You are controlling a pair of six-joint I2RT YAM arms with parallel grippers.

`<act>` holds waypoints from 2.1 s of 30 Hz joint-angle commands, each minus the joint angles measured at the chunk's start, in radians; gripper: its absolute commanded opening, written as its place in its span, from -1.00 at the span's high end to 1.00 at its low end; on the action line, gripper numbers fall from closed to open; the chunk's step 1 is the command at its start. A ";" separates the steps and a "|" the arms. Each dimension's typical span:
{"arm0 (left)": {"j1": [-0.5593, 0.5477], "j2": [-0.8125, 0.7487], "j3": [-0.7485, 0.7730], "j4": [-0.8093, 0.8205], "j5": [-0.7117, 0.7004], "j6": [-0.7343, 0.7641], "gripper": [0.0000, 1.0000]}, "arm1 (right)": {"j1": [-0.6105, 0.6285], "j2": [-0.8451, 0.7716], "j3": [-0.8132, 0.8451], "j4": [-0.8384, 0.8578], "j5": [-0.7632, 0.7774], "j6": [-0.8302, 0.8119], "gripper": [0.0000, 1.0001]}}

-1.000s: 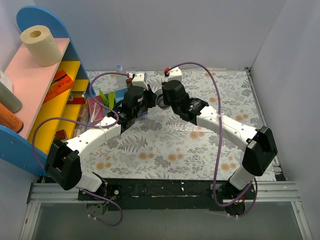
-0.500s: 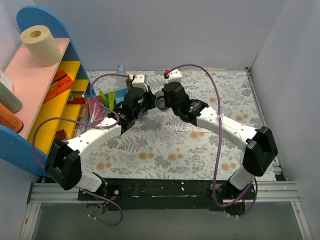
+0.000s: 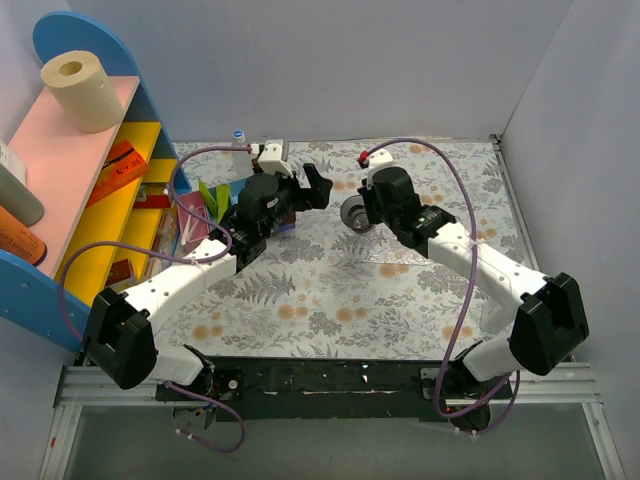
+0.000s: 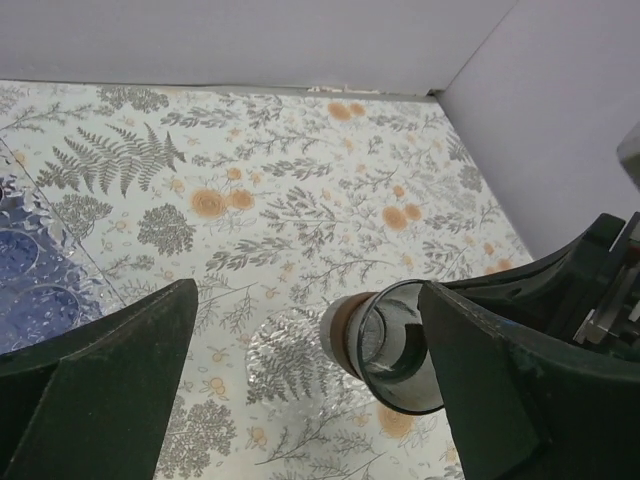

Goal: Prepare toiletry sets of a toothbrush and toothpaste on the tray

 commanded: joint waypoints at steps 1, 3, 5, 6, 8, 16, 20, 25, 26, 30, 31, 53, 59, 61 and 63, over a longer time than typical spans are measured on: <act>-0.005 -0.060 0.001 0.043 -0.035 0.004 -0.93 | -0.072 -0.120 -0.012 0.084 -0.203 -0.164 0.97; -0.004 -0.063 0.000 0.055 0.006 0.018 -0.93 | -0.100 -0.150 -0.029 0.074 -0.260 -0.196 0.97; -0.004 -0.070 -0.003 0.061 0.049 0.026 -0.93 | -0.117 -0.173 -0.037 0.065 -0.338 -0.229 0.97; -0.004 -0.077 -0.008 0.070 0.075 0.024 -0.93 | -0.134 -0.181 -0.037 0.060 -0.361 -0.238 0.97; -0.004 -0.089 -0.028 0.089 0.115 0.038 -0.96 | -0.154 -0.192 -0.034 0.045 -0.439 -0.262 0.97; -0.004 -0.065 0.004 0.063 0.385 0.092 -0.96 | -0.240 -0.152 0.030 -0.043 -0.607 -0.279 0.97; -0.004 -0.034 0.021 0.017 0.511 0.098 -0.96 | -0.244 -0.134 0.038 -0.049 -0.634 -0.290 0.97; -0.004 0.064 0.075 -0.089 0.539 0.075 -0.79 | -0.247 -0.118 0.046 -0.052 -0.659 -0.293 0.97; -0.005 0.074 0.085 -0.095 0.543 0.066 -0.75 | -0.246 -0.115 0.049 -0.054 -0.663 -0.293 0.97; -0.005 0.107 0.101 -0.121 0.536 0.069 -0.57 | -0.247 -0.101 0.057 -0.055 -0.685 -0.293 0.97; -0.005 0.116 0.102 -0.124 0.530 0.070 -0.49 | -0.246 -0.098 0.060 -0.057 -0.688 -0.292 0.97; -0.082 0.233 0.159 -0.270 0.260 0.072 0.73 | -0.161 0.034 0.116 -0.089 -0.613 -0.316 0.97; -0.086 0.243 0.156 -0.288 0.189 0.021 1.00 | -0.119 0.034 0.092 -0.054 -0.447 -0.287 0.94; -0.086 0.242 0.150 -0.288 0.156 -0.005 1.00 | -0.102 0.017 0.067 -0.020 -0.348 -0.264 0.69; -0.086 0.240 0.142 -0.287 0.148 -0.020 1.00 | -0.080 0.000 0.038 0.009 -0.294 -0.243 0.42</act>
